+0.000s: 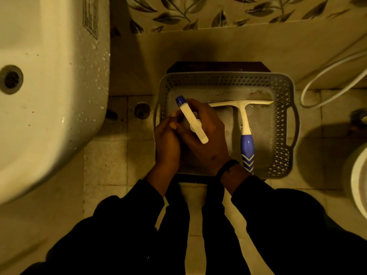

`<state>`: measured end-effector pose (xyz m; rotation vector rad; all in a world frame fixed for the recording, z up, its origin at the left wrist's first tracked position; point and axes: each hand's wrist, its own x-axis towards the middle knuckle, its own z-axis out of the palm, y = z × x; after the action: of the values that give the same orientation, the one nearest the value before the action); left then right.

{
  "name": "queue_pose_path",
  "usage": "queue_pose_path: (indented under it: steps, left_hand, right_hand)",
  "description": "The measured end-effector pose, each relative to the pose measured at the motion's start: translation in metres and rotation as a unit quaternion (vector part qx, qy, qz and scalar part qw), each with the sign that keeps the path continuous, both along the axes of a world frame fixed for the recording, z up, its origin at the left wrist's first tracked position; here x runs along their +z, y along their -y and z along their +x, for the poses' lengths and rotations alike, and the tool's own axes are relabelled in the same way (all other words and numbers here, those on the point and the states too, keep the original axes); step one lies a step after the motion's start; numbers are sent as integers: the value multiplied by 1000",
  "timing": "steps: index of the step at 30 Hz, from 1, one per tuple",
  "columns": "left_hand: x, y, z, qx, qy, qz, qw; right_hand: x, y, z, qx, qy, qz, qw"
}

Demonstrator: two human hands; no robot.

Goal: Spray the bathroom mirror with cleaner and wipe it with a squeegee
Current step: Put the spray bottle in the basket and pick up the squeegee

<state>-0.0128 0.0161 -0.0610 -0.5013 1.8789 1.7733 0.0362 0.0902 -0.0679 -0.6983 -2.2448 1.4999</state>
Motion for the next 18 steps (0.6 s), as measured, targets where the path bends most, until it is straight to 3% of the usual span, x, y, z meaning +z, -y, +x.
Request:
queue_pose_path:
  steps: [4,10,14,18]
  left_hand:
    - [19,16,14,45,-73,-73,994]
    - [59,33,56,74,-6,-100,992]
    - [84,20,95,-29,26,-81,996]
    - [99,-20,116,-190,33,-40,980]
  right_hand:
    - [2,-12,17,56,79,44,994]
    - [21,-43,57,103,146,136,974]
    - [44,-60,70,43,125,164,978]
    - [59,-77,76,-25,125,118,985]
